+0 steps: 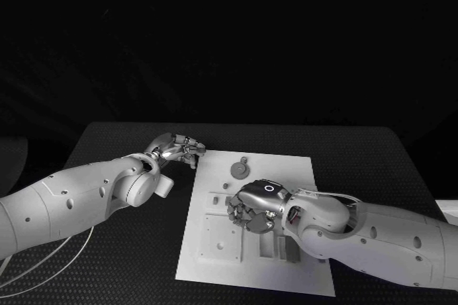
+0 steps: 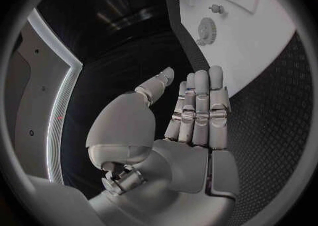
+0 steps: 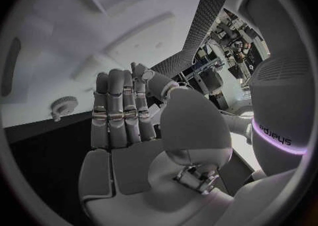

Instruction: Assemble the parts on the task board

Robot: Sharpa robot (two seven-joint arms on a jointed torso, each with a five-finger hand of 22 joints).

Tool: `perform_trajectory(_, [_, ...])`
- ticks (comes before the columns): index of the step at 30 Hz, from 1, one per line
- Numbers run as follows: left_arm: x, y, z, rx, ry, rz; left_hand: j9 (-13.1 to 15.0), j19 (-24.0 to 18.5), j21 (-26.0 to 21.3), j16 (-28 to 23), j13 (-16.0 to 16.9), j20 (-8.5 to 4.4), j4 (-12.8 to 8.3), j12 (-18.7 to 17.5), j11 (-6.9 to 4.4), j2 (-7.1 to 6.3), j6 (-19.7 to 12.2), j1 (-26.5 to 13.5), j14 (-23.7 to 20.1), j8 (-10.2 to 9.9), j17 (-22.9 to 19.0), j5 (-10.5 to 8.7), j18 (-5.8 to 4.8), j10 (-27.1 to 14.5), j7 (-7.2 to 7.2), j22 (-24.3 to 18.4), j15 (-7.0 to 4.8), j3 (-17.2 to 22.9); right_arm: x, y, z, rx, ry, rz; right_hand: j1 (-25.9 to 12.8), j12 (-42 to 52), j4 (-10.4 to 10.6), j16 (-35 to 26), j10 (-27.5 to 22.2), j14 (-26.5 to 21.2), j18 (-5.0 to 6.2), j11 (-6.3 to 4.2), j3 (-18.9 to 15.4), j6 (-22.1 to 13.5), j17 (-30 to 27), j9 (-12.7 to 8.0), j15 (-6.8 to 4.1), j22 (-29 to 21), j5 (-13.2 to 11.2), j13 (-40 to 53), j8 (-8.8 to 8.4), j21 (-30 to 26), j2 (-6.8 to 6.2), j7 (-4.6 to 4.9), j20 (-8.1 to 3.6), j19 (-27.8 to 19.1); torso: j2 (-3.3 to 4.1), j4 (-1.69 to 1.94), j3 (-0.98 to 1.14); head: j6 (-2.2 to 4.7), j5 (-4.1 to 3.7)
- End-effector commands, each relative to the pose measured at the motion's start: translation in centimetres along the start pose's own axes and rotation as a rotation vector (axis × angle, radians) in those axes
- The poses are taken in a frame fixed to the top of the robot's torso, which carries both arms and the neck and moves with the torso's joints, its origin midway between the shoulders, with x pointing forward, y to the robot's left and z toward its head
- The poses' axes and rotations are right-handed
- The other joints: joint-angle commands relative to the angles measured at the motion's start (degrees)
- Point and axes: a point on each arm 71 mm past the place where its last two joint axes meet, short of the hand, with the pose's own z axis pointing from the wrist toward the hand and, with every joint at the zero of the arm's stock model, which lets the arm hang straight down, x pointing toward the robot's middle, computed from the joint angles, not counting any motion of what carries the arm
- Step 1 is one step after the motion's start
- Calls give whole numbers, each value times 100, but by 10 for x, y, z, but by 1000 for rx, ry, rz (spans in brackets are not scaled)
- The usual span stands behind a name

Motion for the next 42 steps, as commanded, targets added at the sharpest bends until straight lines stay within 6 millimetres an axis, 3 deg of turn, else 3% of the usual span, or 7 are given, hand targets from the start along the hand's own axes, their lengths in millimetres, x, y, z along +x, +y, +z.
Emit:
perform_trajectory(1, [2, -2, 1, 12, 14, -7, -9, 46, -37, 7, -6, -5, -23, 4, 2, 28, -15, 49, 53, 17, 6, -4, 261, -26, 19, 10, -5, -22, 4, 4, 1, -17, 36, -19, -26, -26, -12, 12, 7, -1, 78, -13, -30, -13, 2, 11, -47, 7, 16, 9, 16, -27, 33, 25, 13, 36, -2, -14, 5, -49, 58])
perform_trajectory(4, [3, -2, 1, 14, 16, -7, -9, 46, -39, 6, -6, -6, -25, 4, 2, 32, -16, 54, 53, 17, 7, -4, 262, -26, 19, 10, -5, -19, 6, 3, 2, -14, 44, -24, -29, -29, -13, 10, 6, -2, 78, -13, -31, -15, 2, 13, -46, 8, 16, 9, 15, -29, 36, 26, 13, 36, -1, 2, 2, -67, 38])
perform_trajectory(11, [2, -2, 1, 14, 15, -7, -9, 47, -42, 5, -7, -6, -27, 5, 1, 35, -16, 60, 52, 17, 8, -4, 262, -26, 19, 11, -5, -17, 10, 3, 2, -14, 56, -24, -33, -31, -13, 9, 6, -1, 78, -12, -32, -17, 1, 15, -46, 8, 16, 10, 14, -31, 39, 27, 14, 36, 1, -5, 3, -114, 56])
perform_trajectory(42, [4, -3, 0, 16, 20, -9, -10, 49, -51, -1, -11, -4, -25, 4, 3, 36, -18, 59, 51, 17, 13, -4, 260, -28, 20, 15, -3, -21, 22, 5, 7, -20, 83, -38, -43, -41, -13, 5, 9, 4, 78, -12, -36, -24, -1, 28, -46, 13, 16, 15, 12, -40, 48, 29, 12, 41, -3, -3, -1, -148, 90])
